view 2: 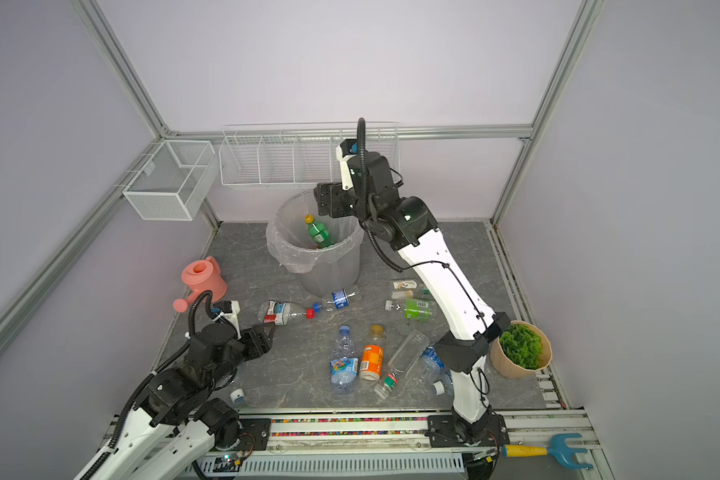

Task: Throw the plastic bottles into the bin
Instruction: 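Raise the right gripper from the bin while the left gripper reaches toward the crushed bottle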

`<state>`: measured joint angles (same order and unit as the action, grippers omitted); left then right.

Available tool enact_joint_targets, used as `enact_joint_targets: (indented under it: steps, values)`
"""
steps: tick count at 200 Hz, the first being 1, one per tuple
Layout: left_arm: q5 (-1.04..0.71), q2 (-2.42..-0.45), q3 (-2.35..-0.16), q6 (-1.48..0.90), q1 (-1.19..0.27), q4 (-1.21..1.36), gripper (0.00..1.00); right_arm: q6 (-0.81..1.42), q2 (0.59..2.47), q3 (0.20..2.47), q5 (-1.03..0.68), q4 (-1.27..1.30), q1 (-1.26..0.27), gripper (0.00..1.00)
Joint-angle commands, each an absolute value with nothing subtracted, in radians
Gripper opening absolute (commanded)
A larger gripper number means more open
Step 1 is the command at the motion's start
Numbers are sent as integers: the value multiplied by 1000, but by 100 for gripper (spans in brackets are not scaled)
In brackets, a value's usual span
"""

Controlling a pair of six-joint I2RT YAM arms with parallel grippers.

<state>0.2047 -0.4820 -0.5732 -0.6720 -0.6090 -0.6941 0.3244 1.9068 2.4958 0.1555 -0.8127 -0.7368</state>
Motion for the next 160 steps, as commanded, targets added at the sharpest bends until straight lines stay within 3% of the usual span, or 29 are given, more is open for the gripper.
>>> enact_joint_targets:
  steps: [1, 105, 137, 160]
  values:
    - [202, -487, -598, -658, -614, -686, 73, 315, 1861, 2424, 151, -772, -745, 88]
    - [255, -506, -616, -761, -614, -708, 83, 284, 1504, 1907, 142, -595, -739, 88]
    - [394, -659, -676, -935, -611, -886, 97, 282, 1446, 1807, 156, -621, -733, 88]
    - [462, -710, -699, -1008, -606, -957, 100, 281, 1386, 1658, 202, -604, -717, 88]
